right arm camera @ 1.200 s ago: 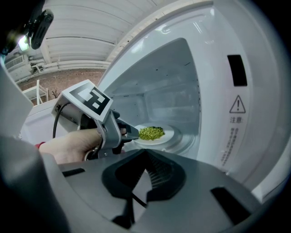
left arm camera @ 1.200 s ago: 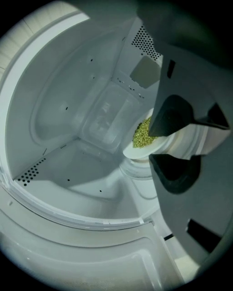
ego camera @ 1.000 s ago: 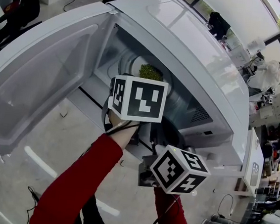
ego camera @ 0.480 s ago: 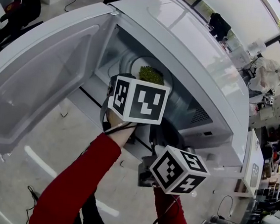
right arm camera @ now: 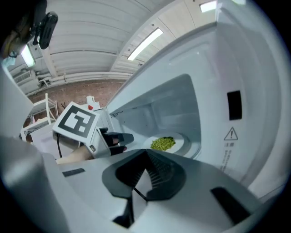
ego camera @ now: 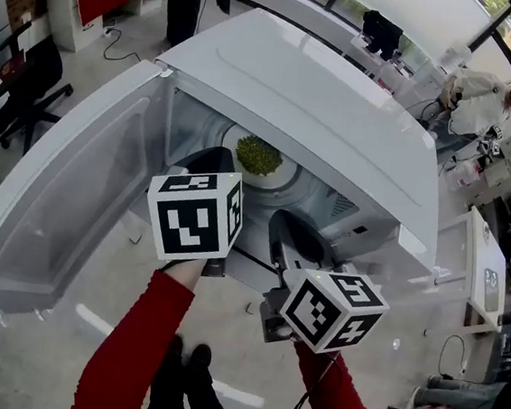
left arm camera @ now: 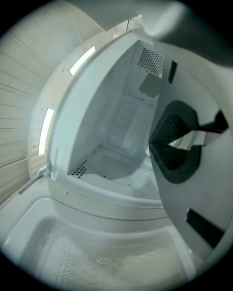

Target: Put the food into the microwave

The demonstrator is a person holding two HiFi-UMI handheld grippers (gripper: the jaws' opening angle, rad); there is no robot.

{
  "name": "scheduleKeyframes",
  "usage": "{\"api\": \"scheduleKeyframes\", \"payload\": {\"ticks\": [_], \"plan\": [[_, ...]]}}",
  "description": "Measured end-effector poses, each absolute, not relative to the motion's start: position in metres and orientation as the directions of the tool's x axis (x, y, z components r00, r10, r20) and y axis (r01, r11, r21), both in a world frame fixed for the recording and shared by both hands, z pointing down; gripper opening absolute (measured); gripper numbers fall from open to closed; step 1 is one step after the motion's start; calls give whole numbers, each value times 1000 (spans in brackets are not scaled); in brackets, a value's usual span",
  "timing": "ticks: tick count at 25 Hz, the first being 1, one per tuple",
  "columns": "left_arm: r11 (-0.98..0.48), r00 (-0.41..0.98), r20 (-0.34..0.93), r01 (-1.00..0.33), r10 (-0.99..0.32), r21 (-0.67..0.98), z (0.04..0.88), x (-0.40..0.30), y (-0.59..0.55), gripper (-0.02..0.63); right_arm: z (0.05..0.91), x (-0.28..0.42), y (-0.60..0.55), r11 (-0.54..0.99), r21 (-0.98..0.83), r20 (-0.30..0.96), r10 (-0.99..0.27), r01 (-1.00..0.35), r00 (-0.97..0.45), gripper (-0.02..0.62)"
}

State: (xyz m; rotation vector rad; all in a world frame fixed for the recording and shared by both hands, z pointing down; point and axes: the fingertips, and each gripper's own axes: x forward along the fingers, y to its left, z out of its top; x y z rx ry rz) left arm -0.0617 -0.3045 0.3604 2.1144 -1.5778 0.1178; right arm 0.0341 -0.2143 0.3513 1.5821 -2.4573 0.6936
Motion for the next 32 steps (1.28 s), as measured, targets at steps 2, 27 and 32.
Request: {"api": "scheduleKeyframes", "payload": {"ticks": [2,27,32], "plan": [[-253,372,303,-896,-877,366,349,-57,-293,9,340,37,-209,361,-308,339,-823,-880,-456,14],[-550,647,170,-736,-743,395,264,-18,-134,8,280,68,-87,353,-354,250,-857,-866,-451,14],[-571,656,208,-743,-726,350,269,-18,-116,8,284,75,-72,338,-362,263,-857,-869,-443,14]]}}
